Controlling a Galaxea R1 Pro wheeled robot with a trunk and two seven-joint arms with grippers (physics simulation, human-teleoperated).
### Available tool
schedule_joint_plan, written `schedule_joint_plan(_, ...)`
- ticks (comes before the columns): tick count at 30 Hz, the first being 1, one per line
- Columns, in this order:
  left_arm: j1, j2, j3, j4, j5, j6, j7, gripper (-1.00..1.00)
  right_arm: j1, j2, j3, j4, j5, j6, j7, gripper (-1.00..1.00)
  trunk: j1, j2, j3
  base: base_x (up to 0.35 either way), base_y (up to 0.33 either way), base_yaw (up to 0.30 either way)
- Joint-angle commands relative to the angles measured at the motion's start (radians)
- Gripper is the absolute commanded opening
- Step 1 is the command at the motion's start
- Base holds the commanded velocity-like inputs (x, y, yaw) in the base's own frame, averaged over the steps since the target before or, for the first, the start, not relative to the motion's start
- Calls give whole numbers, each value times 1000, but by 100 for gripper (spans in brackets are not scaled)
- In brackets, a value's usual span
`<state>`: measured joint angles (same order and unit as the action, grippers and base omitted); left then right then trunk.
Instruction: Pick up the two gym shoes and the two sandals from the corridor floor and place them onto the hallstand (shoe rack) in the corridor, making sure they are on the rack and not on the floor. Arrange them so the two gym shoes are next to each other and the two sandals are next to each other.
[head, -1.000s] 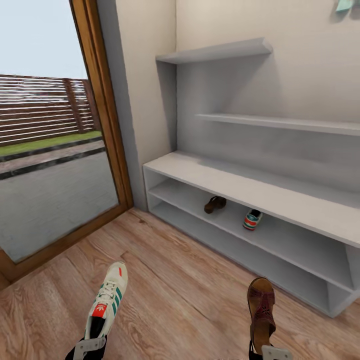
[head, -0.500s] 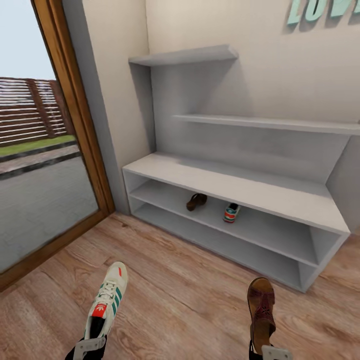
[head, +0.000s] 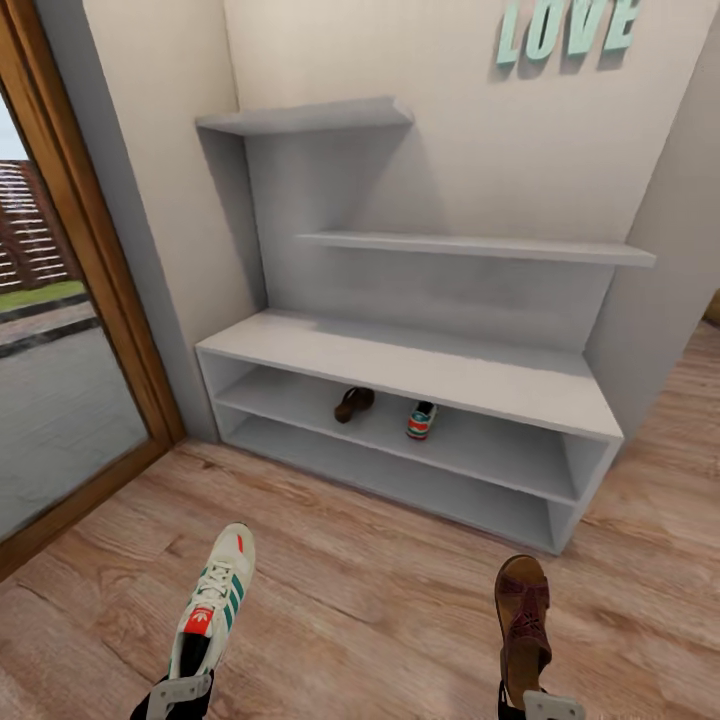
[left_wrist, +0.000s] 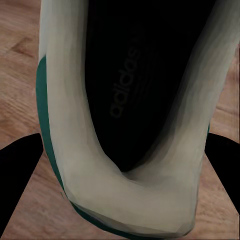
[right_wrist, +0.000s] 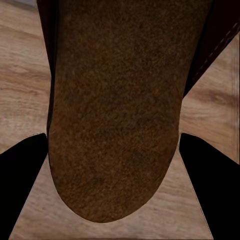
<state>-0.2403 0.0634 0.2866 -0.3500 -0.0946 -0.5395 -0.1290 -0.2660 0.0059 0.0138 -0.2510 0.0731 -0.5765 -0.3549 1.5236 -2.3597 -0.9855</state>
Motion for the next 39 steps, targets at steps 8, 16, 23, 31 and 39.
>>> schedule_joint_plan(8, -1, -1, 9, 0, -10, -4, -4, -100, -1, 0, 2, 1, 8, 0, -9, -100, 0, 0, 4, 0, 0, -285)
schedule_joint_plan(16, -1, -1, 9, 0, -10, -4, -4, -100, -1, 0, 2, 1, 8, 0, -9, -100, 0, 0, 8, 26, 103, -286)
schedule_joint_plan(23, -1, -1, 9, 0, -11, -4, -4, -100, -1, 0, 2, 1, 8, 0, -9, -100, 0, 0, 12, 12, 65, -286)
schedule_joint_plan(31, -1, -1, 8, 1, -11, -4, -4, -100, -1, 0, 2, 1, 8, 0, -9, -100, 0, 0, 16, 0, 2, -286)
schedule_joint_plan(39, -1, -1, 8, 2, -11, -4, -4, -100, -1, 1, 2, 1, 8, 0, -9, -100, 0, 0, 18, 0, 0, -286)
